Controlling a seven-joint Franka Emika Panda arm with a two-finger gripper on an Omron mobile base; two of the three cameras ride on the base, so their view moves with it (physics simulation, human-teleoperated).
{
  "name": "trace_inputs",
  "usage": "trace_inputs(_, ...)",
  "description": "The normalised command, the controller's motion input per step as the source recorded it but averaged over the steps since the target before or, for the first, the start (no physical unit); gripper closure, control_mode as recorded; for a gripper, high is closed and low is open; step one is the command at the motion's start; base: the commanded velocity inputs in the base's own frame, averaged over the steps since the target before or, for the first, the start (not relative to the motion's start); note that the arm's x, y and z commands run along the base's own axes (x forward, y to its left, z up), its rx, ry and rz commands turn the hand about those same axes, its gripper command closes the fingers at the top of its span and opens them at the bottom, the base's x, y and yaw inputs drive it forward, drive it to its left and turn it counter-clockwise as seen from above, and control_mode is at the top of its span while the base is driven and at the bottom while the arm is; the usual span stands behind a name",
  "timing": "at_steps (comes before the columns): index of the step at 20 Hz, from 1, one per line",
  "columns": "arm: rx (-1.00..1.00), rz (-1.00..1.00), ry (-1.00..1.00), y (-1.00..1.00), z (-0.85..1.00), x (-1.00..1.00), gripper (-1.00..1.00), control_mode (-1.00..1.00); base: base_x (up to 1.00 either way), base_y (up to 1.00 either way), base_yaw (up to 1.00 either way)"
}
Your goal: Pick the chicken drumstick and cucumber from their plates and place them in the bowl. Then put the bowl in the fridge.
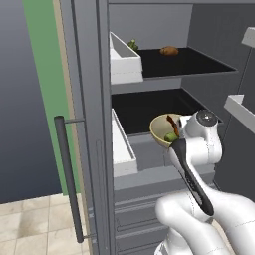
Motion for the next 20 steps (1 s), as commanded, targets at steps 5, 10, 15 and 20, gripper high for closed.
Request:
trace_inputs(5,-0.01,0.03,0.01,-0.06,0.37,-0.40,1.00,-1.00,0.00,0.00,0.00)
trace_inputs(10,-0.05,0.01,0.05,-0.04,0.48,-0.09,1.00,-1.00,0.00,0.00,0.00)
trace_inputs(15,-0.10,0.01,0.00,0.04,0.42,0.07,1.00,-1.00,0.00,0.00,0.00)
trace_inputs(20,-0.01,0.04,-0.03,0.08,0.15,0.33,1.00,-1.00,0.00,0.00,0.00)
